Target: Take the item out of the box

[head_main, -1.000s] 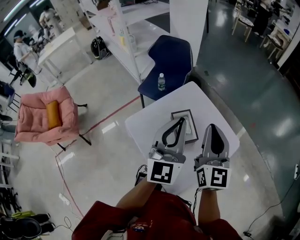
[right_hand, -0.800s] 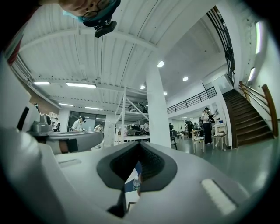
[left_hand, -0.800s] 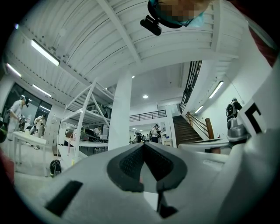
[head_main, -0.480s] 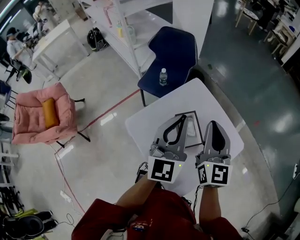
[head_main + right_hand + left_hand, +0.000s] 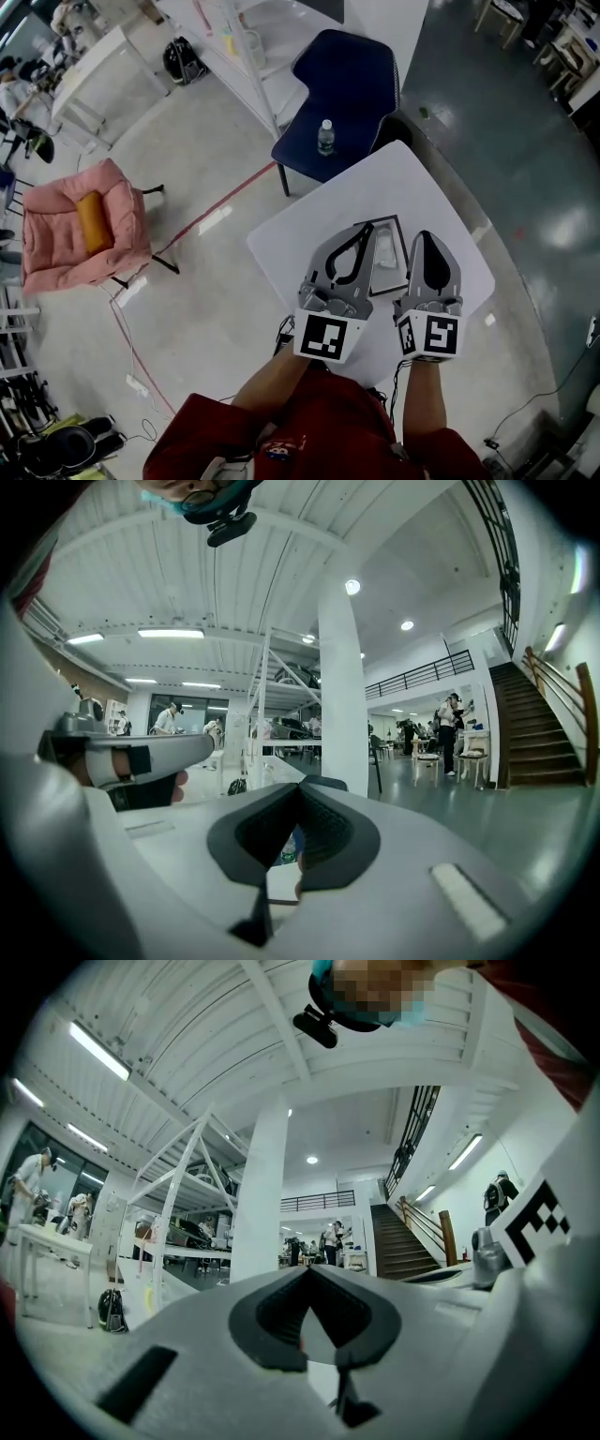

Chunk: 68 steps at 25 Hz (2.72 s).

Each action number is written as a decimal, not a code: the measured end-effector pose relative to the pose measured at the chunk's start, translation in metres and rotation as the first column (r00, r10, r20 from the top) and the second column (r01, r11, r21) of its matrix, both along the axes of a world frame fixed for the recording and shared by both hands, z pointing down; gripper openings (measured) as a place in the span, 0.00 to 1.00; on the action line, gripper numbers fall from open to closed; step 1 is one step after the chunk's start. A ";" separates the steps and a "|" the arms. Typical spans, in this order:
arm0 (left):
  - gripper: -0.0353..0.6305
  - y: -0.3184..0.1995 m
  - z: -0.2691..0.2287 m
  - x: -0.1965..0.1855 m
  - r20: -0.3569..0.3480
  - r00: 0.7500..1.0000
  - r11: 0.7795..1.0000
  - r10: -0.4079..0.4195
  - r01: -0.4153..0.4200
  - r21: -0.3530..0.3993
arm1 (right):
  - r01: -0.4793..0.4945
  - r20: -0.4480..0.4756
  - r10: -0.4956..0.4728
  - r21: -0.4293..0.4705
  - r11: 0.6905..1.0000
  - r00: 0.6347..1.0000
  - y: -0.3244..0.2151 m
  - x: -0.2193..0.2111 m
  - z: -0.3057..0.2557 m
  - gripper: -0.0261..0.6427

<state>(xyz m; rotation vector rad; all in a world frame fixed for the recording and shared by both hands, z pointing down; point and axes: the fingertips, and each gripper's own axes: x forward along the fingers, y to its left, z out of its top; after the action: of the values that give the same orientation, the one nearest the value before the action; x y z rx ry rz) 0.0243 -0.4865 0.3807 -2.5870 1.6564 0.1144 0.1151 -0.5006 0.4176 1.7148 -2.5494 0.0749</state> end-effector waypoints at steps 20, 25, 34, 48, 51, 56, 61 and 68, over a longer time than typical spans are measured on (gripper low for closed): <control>0.06 -0.043 0.086 -0.020 0.026 0.999 0.994 0.026 -0.023 -0.107 | 0.168 -0.214 -0.259 -0.367 0.915 0.942 -0.037 -0.027 0.172 0.10; 0.06 -0.046 0.094 -0.028 0.025 0.999 0.992 0.023 -0.020 -0.124 | 0.242 -0.349 -0.429 -0.466 0.851 0.833 -0.032 -0.041 0.206 0.11; 0.06 -0.045 0.110 -0.032 0.014 1.000 0.988 0.005 -0.003 -0.157 | 0.317 -0.533 -0.676 -0.614 0.722 0.509 -0.020 -0.056 0.266 0.13; 0.05 -0.045 0.124 -0.060 0.002 0.999 0.985 -0.045 0.045 -0.167 | 0.276 -0.590 -0.802 -0.758 0.591 0.097 -0.009 -0.053 0.323 0.16; 0.06 -0.046 0.127 -0.066 -0.004 0.999 0.984 -0.049 0.047 -0.172 | 0.267 -0.599 -0.800 -0.767 0.584 0.030 -0.011 -0.054 0.329 0.16; 0.06 -0.047 0.130 -0.074 -0.011 0.998 0.983 -0.058 0.055 -0.173 | 0.247 -0.603 -0.792 -0.785 0.568 -0.095 -0.013 -0.053 0.342 0.16; 0.06 -0.048 0.135 -0.086 -0.015 0.997 0.981 -0.072 0.068 -0.180 | 0.212 -0.579 -0.795 -0.812 0.544 -0.181 -0.013 -0.053 0.356 0.20; 0.06 -0.048 0.137 -0.096 -0.024 0.996 0.980 -0.088 0.082 -0.179 | 0.195 -0.548 -0.805 -0.835 0.514 -0.226 -0.012 -0.063 0.367 0.18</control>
<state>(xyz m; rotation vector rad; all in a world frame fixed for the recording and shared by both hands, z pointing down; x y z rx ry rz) -0.0717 -0.5348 0.5175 -2.6467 1.8667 0.0034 0.0526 -0.5121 0.7849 -0.0677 -1.5404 -0.3789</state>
